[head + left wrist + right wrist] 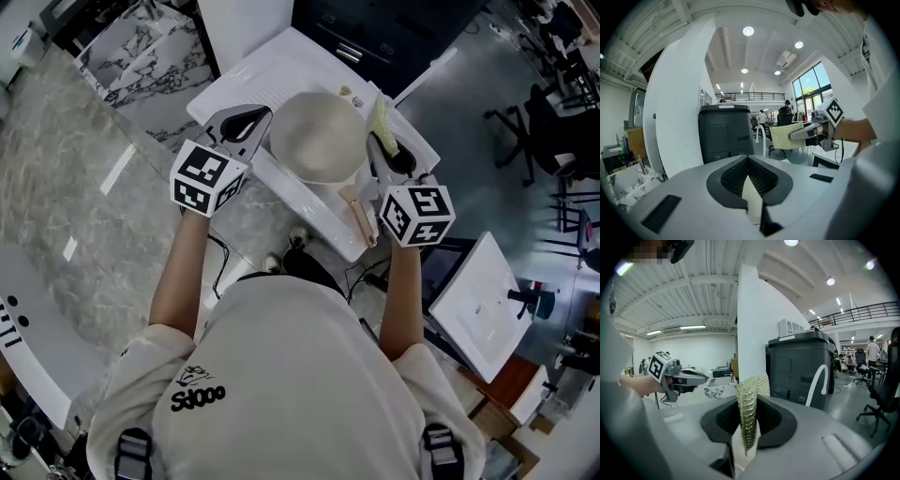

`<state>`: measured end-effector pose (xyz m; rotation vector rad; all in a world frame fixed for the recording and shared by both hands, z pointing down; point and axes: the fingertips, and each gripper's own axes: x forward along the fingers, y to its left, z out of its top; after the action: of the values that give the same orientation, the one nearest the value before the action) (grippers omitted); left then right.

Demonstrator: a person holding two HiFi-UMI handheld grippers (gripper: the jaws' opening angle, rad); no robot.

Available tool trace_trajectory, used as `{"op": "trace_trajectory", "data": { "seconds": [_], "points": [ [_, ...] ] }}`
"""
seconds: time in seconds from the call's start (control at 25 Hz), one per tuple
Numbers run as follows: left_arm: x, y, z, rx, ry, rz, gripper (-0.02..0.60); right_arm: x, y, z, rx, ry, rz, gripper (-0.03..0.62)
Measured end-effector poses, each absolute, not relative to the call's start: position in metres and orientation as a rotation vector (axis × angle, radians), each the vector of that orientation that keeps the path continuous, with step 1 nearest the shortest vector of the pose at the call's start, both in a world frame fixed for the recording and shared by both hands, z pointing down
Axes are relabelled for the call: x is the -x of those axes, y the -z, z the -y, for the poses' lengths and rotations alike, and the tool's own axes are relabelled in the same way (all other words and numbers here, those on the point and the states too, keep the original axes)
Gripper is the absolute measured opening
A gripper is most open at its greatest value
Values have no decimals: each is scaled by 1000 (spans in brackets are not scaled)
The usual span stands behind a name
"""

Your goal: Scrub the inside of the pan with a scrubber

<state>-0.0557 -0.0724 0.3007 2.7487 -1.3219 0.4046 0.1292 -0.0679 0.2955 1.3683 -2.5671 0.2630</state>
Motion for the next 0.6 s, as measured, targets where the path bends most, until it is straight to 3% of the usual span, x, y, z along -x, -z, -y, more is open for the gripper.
{"op": "trace_trajectory", "data": {
  "seconds": [0.6],
  "points": [
    [29,-343,130,-2667,-502,1294,5,-149,-350,121,-1290,-424,2540,78]
  ]
}}
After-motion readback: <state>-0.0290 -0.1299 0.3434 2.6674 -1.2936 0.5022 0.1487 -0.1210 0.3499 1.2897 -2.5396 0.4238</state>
